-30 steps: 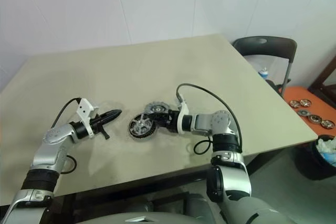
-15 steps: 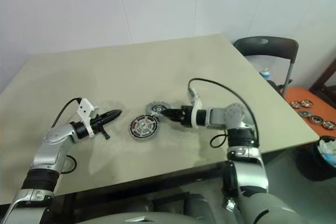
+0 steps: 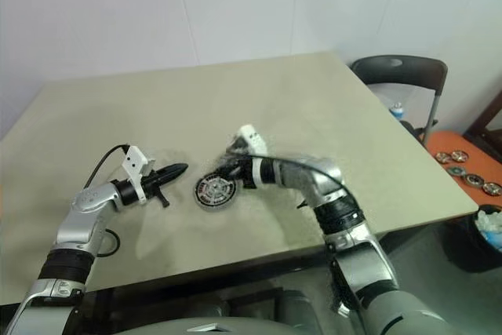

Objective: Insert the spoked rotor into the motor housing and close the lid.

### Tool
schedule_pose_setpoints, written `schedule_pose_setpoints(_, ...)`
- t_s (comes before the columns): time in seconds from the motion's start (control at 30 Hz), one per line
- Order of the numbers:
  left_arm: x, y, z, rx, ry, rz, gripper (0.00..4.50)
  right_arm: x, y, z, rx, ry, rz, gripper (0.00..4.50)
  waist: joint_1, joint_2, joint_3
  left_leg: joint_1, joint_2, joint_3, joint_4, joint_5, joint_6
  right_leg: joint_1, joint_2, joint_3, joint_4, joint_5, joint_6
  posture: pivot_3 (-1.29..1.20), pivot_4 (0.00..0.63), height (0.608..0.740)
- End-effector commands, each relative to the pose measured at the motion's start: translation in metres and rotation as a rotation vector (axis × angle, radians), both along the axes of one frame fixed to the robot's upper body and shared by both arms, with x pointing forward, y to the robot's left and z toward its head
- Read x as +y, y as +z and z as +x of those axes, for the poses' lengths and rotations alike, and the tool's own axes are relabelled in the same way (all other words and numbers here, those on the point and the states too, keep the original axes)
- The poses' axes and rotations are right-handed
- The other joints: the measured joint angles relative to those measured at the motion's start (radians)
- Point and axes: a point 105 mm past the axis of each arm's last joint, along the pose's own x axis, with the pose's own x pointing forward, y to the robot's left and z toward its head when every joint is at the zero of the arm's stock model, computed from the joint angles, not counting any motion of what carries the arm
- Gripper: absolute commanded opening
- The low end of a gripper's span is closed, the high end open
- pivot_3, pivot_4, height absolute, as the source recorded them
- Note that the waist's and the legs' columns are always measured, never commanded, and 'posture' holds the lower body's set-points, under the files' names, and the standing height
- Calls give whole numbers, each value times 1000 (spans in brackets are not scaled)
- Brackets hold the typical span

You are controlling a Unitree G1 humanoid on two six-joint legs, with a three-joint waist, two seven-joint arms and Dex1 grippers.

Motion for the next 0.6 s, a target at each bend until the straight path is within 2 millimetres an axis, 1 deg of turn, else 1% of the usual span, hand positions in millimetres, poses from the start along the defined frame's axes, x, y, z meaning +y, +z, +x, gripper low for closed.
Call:
schedule_pose_setpoints(0.03, 0, 13, 4, -54, 1, 2, 0, -2, -5, 8, -91, -25, -41, 22, -1, 0, 0, 0, 0, 0, 0, 0, 0, 0, 0, 0, 0, 0, 0, 0, 0, 740)
schedule_pose_setpoints(0.13, -1, 14, 5, -61, 1, 6, 0, -2, -6, 10, -99, -40, -35, 22, -2, 0, 0, 0, 0, 0, 0, 0, 0, 0, 0, 0, 1, 0, 0, 0, 0, 740)
schedule_pose_setpoints(0.17, -3, 15, 6, -64, -2, 6, 0, -1, -2, 11, -84, -52, 3, 22, -3, 0, 0, 0, 0, 0, 0, 0, 0, 0, 1, 0, 1, 0, 0, 0, 0, 740)
schedule_pose_setpoints(0.23, -6, 15, 7, -69, -9, 7, 0, 2, 26, 17, 65, -106, 263, 22, -4, 0, 0, 1, 1, 0, 0, 0, 0, 0, 1, 0, 1, 0, 0, 0, 0, 740)
schedule_pose_setpoints(0.27, -8, 15, 7, -69, -13, 8, 0, 1, 38, 20, 134, -122, 370, 22, -4, 0, 0, 1, 1, 0, -1, 0, -1, 0, 1, 0, 1, 0, 0, 0, 0, 740)
schedule_pose_setpoints(0.33, -11, 13, 7, -64, -23, 8, 0, -8, 50, 23, 271, -135, 493, 22, -4, 0, 0, 1, 1, 0, -1, 0, -1, 0, 1, 0, 1, 0, 0, 0, 0, 740)
schedule_pose_setpoints(0.37, -12, 12, 7, -63, -26, 8, 0, -11, 53, 24, 314, -134, 521, 22, -3, 0, 0, 1, 1, 0, 0, 0, -1, 0, 1, 0, 1, 0, -1, 0, 0, 740)
schedule_pose_setpoints(0.4, -13, 12, 7, -62, -29, 7, 0, -19, 55, 25, 377, -143, 552, 22, -1, 0, 0, 1, 1, 0, 0, 0, -1, 0, 1, 0, 1, 1, -1, 0, 0, 740)
schedule_pose_setpoints(0.43, -14, 12, 7, -61, -31, 5, 0, -26, 54, 25, 416, -154, 554, 22, 1, 0, 0, 1, 1, 0, 0, 0, 0, 0, 1, 0, 1, 1, -1, 0, 0, 740)
schedule_pose_setpoints(0.5, -17, 10, 8, -59, -39, 4, 0, -41, 38, 23, 466, -196, 481, 385, 4, 0, 0, 1, 0, -1, -1, 0, 0, 0, 1, 0, 0, 1, -1, 0, 0, 740)
schedule_pose_setpoints(0.53, -18, 10, 8, -59, -41, 4, 0, -46, 29, 21, 488, -212, 440, 625, 3, 0, 0, 0, 0, -1, -1, 0, 0, 0, 0, 0, -1, 0, -1, 0, 0, 740)
schedule_pose_setpoints(0.6, -19, 10, 9, -59, -43, 4, 0, -52, 19, 13, 530, -218, 391, 1230, -1, 0, 0, -1, 0, -1, -1, 0, 0, -1, 0, 0, -1, 0, -1, 0, 0, 740)
